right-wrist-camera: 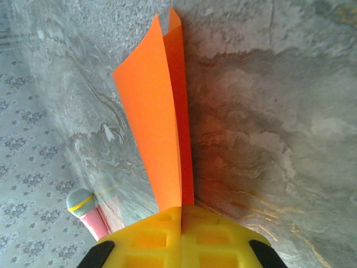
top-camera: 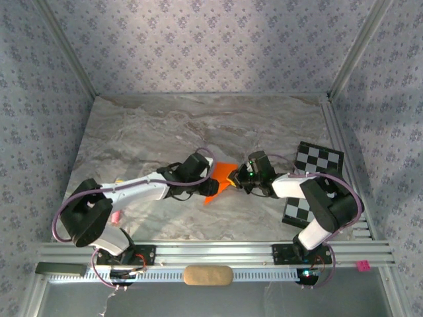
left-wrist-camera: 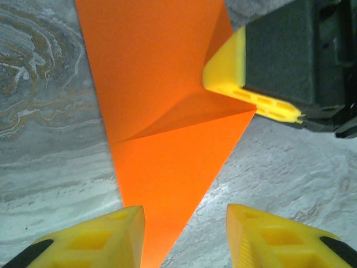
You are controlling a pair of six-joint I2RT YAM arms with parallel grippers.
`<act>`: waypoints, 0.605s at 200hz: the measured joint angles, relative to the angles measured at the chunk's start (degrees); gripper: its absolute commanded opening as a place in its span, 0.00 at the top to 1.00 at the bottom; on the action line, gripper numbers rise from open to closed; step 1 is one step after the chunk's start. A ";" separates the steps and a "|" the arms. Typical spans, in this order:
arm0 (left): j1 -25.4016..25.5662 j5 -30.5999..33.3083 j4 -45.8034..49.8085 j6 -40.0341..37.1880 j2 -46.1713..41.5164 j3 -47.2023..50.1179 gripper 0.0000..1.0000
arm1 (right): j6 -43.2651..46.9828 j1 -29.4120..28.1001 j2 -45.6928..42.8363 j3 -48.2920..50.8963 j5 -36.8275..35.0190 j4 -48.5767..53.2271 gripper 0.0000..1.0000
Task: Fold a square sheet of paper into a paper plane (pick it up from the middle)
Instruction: Fold the wing for the fifth time at the center of the table.
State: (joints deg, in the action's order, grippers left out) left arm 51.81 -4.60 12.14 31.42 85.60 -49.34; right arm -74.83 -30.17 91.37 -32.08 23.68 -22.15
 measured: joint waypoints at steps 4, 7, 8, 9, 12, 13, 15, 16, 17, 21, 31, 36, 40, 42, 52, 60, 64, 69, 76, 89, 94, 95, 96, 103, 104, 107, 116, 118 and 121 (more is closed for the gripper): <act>0.50 0.68 0.24 -0.39 0.07 -0.02 0.56 | 0.00 -0.04 -0.02 0.00 0.00 -0.04 1.00; 0.81 1.14 0.35 -0.66 0.17 -0.04 0.56 | 0.00 -0.11 -0.02 -0.02 0.00 -0.11 1.00; 0.90 1.22 0.39 -0.72 0.22 -0.07 0.56 | 0.00 -0.13 -0.02 -0.02 0.02 -0.13 1.00; 1.05 1.44 0.55 -0.87 0.28 -0.11 0.56 | 0.00 -0.15 -0.02 -0.02 0.02 -0.17 1.00; 1.33 1.81 0.81 -1.05 0.44 -0.26 0.56 | 0.00 -0.22 -0.02 -0.02 0.00 -0.24 1.00; 1.42 1.90 0.90 -1.09 0.48 -0.31 0.56 | 0.00 -0.22 -0.02 -0.02 0.00 -0.24 1.00; 1.64 2.19 1.05 -1.31 0.66 -0.42 0.56 | 0.00 -0.26 -0.02 -0.04 0.02 -0.28 1.00; 1.73 2.25 1.09 -1.40 0.72 -0.46 0.56 | 0.00 -0.26 -0.02 -0.04 0.02 -0.28 1.00; 1.86 2.47 1.25 -1.51 0.81 -0.52 0.56 | 0.00 -0.26 -0.02 -0.07 0.02 -0.28 1.00; 2.14 2.84 1.42 -1.70 1.09 -0.72 0.56 | 0.02 -0.31 -0.02 -0.11 0.04 -0.35 1.00; 2.93 3.89 1.77 -2.36 1.90 -1.27 0.56 | 0.04 -0.42 -0.02 -0.31 0.04 -0.37 1.00; 3.28 4.35 1.88 -2.71 2.36 -1.53 0.56 | 0.07 -0.50 -0.07 -0.46 0.04 -0.35 1.00; 3.52 4.66 1.92 -2.95 2.67 -1.68 0.56 | 0.09 -0.52 -0.11 -0.59 0.04 -0.35 1.00; 3.67 4.85 1.95 -3.02 2.82 -1.77 0.56 | 0.13 -0.52 -0.11 -0.66 0.04 -0.31 1.00; 4.22 5.92 2.29 -3.56 3.54 -2.16 0.55 | 0.31 -0.63 -0.31 -1.16 0.04 -0.07 1.00; 4.59 6.73 2.56 -3.89 4.04 -2.34 0.55 | 0.52 -0.72 -0.57 -1.57 0.00 0.28 1.00; 4.81 7.10 2.75 -4.04 4.24 -2.43 0.55 | 0.68 -0.76 -0.74 -1.73 -0.04 0.39 1.00; 5.01 7.56 2.93 -4.35 4.52 -2.51 0.55 | 0.72 -0.81 -1.01 -1.92 -0.15 0.55 1.00; 5.31 8.20 3.08 -4.66 4.81 -2.64 0.55 | 0.74 -0.90 -1.31 -2.12 -0.15 0.59 1.00; 5.90 9.38 3.43 -5.31 5.38 -2.95 0.56 | 0.92 -0.90 -1.70 -2.43 -0.17 0.72 1.00; 6.08 9.88 3.61 -5.49 5.64 -3.15 0.56 | 0.92 -0.96 -1.79 -2.49 -0.17 0.79 1.00; 6.12 9.92 3.63 -5.51 5.66 -3.19 0.56 | 0.94 -0.96 -1.84 -2.49 -0.17 0.79 1.00; 6.16 10.08 3.67 -5.55 5.73 -3.26 0.56 | 0.96 -0.96 -1.84 -2.49 -0.20 0.79 1.00; 6.38 10.60 3.78 -5.92 6.08 -3.50 0.57 | 1.11 -0.96 -1.88 -2.64 -0.20 0.98 1.00; 6.40 10.67 3.78 -5.99 6.10 -3.52 0.57 | 1.11 -0.96 -1.88 -2.64 -0.20 0.98 1.00; 6.49 10.80 3.78 -6.03 6.25 -3.56 0.57 | 1.16 -0.98 -1.88 -2.71 -0.20 1.07 1.00; 6.69 11.41 3.78 -6.38 6.54 -3.67 0.58 | 1.36 -0.98 -1.88 -2.86 -0.20 1.36 0.99; 6.73 11.58 3.78 -6.43 6.60 -3.67 0.58 | 1.36 -1.01 -1.88 -2.89 -0.20 1.40 1.00; 6.78 11.74 3.82 -6.58 6.73 -3.74 0.58 | 1.40 -1.01 -1.88 -2.91 -0.20 1.44 1.00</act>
State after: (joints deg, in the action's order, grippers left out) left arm 58.59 7.14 15.97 24.84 92.33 -53.08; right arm -73.43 -31.18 89.49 -34.98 23.49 -20.71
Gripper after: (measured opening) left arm 0.426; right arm 0.051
